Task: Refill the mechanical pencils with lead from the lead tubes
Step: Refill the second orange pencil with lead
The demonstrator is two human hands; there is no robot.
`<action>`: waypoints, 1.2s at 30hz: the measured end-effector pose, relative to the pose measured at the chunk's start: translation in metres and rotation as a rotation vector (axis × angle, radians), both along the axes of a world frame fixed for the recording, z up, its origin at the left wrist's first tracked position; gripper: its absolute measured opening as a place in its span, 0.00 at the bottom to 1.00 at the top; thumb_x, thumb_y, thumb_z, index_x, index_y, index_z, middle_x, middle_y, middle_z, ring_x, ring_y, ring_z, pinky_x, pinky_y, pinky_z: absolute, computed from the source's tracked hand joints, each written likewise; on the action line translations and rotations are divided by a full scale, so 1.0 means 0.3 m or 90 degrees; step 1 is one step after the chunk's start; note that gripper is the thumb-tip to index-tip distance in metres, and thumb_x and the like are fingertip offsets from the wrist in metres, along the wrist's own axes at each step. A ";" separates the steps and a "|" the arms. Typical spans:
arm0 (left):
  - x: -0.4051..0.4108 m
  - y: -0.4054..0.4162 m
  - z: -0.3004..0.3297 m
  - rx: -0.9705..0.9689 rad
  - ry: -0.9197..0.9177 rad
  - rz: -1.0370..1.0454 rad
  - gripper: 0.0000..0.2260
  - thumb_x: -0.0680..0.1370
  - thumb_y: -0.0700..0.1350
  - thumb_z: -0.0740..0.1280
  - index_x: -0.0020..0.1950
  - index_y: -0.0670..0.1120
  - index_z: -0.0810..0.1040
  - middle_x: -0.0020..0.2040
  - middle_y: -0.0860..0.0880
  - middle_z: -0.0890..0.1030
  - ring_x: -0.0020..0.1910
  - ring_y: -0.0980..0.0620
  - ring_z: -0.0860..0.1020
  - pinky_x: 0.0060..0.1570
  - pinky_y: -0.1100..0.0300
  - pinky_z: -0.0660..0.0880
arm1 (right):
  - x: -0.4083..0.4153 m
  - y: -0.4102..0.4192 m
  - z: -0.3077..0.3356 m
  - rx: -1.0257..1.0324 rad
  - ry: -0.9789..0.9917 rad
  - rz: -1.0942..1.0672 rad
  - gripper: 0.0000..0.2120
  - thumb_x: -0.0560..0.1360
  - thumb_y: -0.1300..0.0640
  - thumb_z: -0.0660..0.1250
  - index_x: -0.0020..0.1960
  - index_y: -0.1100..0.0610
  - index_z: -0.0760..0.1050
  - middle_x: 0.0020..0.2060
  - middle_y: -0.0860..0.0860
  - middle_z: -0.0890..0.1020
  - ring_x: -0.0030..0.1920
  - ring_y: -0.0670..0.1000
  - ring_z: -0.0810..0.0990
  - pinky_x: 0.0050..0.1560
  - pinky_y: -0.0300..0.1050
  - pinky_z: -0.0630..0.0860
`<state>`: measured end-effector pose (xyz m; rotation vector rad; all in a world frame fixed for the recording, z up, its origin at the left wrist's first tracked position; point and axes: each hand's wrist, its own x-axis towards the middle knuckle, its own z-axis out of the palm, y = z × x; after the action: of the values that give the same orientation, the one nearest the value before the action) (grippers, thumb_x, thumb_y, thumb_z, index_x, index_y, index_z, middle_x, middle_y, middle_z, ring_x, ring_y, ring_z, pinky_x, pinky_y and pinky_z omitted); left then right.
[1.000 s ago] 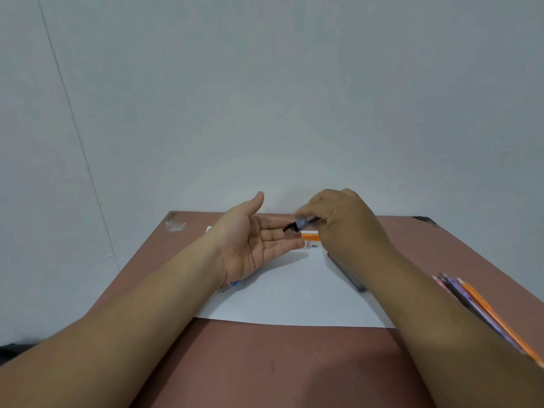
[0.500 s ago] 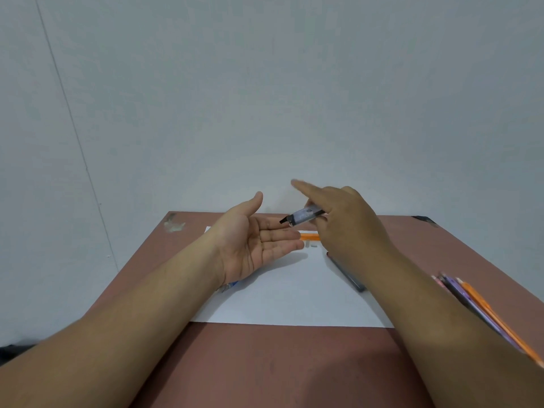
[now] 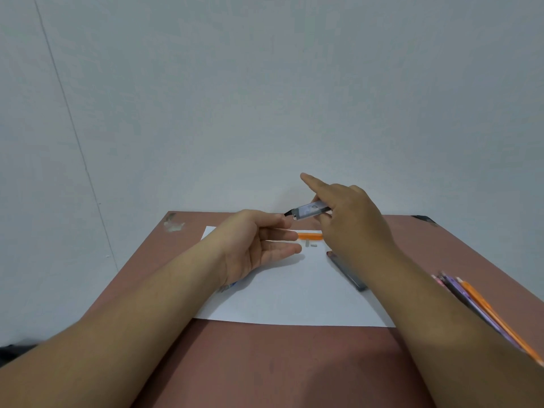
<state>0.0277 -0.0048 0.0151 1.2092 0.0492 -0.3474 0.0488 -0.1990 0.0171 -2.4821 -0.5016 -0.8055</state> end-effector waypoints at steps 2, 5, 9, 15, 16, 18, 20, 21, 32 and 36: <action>0.001 -0.002 -0.004 -0.003 -0.006 0.005 0.09 0.80 0.38 0.66 0.57 0.34 0.81 0.52 0.35 0.83 0.53 0.35 0.84 0.55 0.49 0.82 | -0.003 0.001 0.000 -0.001 0.001 -0.001 0.35 0.78 0.67 0.62 0.76 0.37 0.66 0.49 0.42 0.80 0.51 0.50 0.70 0.48 0.54 0.78; 0.002 -0.006 -0.008 0.000 -0.022 0.013 0.07 0.79 0.37 0.68 0.54 0.35 0.81 0.51 0.36 0.83 0.50 0.37 0.84 0.52 0.52 0.83 | -0.005 0.004 0.001 -0.005 0.004 0.001 0.35 0.77 0.67 0.62 0.76 0.38 0.66 0.49 0.43 0.80 0.51 0.50 0.70 0.47 0.53 0.78; 0.002 -0.013 -0.007 -0.010 -0.036 0.030 0.10 0.79 0.36 0.69 0.57 0.32 0.80 0.50 0.35 0.82 0.50 0.38 0.84 0.48 0.56 0.84 | -0.003 0.007 0.001 0.001 -0.001 0.009 0.34 0.76 0.68 0.61 0.76 0.39 0.67 0.48 0.43 0.80 0.50 0.50 0.70 0.47 0.52 0.77; 0.002 -0.016 -0.009 -0.001 -0.055 0.052 0.09 0.79 0.36 0.69 0.56 0.31 0.80 0.51 0.34 0.83 0.49 0.39 0.85 0.45 0.58 0.84 | 0.007 0.005 -0.006 0.015 -0.021 0.016 0.33 0.76 0.67 0.63 0.75 0.40 0.69 0.47 0.44 0.81 0.49 0.51 0.70 0.47 0.50 0.76; 0.004 -0.016 -0.007 0.000 -0.056 0.058 0.08 0.79 0.35 0.69 0.55 0.31 0.80 0.51 0.34 0.83 0.50 0.39 0.85 0.45 0.58 0.84 | 0.012 0.002 -0.009 0.020 -0.021 0.014 0.33 0.76 0.68 0.63 0.75 0.39 0.69 0.47 0.44 0.81 0.49 0.51 0.70 0.48 0.50 0.76; 0.005 -0.013 -0.004 0.012 -0.061 0.071 0.06 0.79 0.35 0.69 0.53 0.32 0.80 0.51 0.33 0.83 0.51 0.38 0.85 0.46 0.57 0.84 | 0.017 -0.004 -0.011 0.040 -0.020 0.007 0.34 0.76 0.68 0.63 0.74 0.39 0.70 0.47 0.44 0.81 0.51 0.51 0.71 0.49 0.50 0.77; 0.006 -0.007 -0.002 0.047 -0.075 0.080 0.06 0.79 0.35 0.68 0.52 0.32 0.80 0.53 0.32 0.83 0.51 0.38 0.85 0.44 0.57 0.84 | 0.020 -0.012 -0.011 0.057 -0.016 -0.007 0.34 0.76 0.69 0.63 0.73 0.39 0.71 0.48 0.43 0.80 0.52 0.51 0.72 0.50 0.48 0.76; 0.007 -0.002 -0.001 0.065 -0.082 0.083 0.06 0.80 0.35 0.68 0.53 0.32 0.80 0.54 0.31 0.83 0.49 0.38 0.85 0.43 0.58 0.84 | 0.021 -0.016 -0.011 0.065 -0.011 -0.009 0.33 0.76 0.69 0.63 0.73 0.39 0.72 0.49 0.44 0.80 0.53 0.51 0.73 0.51 0.48 0.76; 0.039 0.080 0.010 0.143 -0.113 0.138 0.08 0.80 0.37 0.69 0.54 0.33 0.80 0.51 0.35 0.85 0.44 0.43 0.85 0.43 0.59 0.83 | 0.026 -0.030 -0.015 0.188 0.051 -0.007 0.19 0.75 0.63 0.67 0.49 0.38 0.83 0.48 0.46 0.82 0.53 0.51 0.77 0.31 0.33 0.71; 0.048 0.098 0.001 0.176 -0.143 0.171 0.07 0.80 0.39 0.70 0.53 0.35 0.81 0.49 0.37 0.85 0.41 0.46 0.84 0.41 0.60 0.82 | 0.000 -0.012 0.006 0.356 0.162 0.034 0.12 0.74 0.57 0.74 0.47 0.40 0.81 0.49 0.45 0.81 0.47 0.47 0.82 0.33 0.43 0.83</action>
<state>0.0423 0.0245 0.0153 1.4887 0.0655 0.0331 0.0489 -0.2026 0.0189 -2.0002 -0.2105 -0.5086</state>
